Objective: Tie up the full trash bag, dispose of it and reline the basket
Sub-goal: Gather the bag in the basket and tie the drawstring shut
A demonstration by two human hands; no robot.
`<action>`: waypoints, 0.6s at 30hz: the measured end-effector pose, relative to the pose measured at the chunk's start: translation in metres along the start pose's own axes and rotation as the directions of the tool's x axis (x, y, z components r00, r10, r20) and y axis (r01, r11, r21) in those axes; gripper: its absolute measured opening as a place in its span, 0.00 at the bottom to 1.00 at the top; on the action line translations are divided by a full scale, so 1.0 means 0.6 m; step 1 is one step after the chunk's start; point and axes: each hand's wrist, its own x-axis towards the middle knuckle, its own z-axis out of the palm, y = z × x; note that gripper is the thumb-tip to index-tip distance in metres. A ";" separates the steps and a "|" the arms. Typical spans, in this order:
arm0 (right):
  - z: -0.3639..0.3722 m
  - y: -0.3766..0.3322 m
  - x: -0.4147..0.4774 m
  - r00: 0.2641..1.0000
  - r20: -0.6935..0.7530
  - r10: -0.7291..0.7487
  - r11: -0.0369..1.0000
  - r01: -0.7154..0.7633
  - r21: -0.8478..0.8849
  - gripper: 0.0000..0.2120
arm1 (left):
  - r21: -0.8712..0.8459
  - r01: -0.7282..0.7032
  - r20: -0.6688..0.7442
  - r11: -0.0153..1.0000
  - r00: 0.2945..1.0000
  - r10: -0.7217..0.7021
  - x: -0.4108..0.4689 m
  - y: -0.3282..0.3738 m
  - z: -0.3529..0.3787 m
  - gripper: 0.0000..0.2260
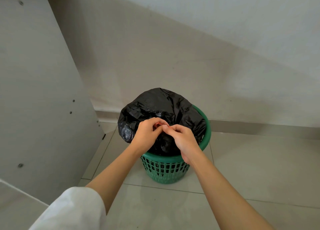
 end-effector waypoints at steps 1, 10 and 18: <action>-0.001 0.000 -0.001 0.998 -0.047 -0.035 0.999 0.034 -0.008 0.14 | -0.027 0.022 0.004 0.999 1.000 -0.021 0.001 0.001 0.000 0.06; -0.006 -0.005 0.008 0.942 -0.161 -0.294 0.880 0.201 -0.430 0.03 | -0.212 0.123 -0.033 0.970 0.991 -0.133 0.001 -0.002 0.004 0.05; 0.013 0.003 0.009 0.856 -0.284 -0.433 0.704 0.125 -0.699 0.06 | -0.257 0.184 -0.071 0.949 0.976 -0.208 0.001 0.002 0.026 0.05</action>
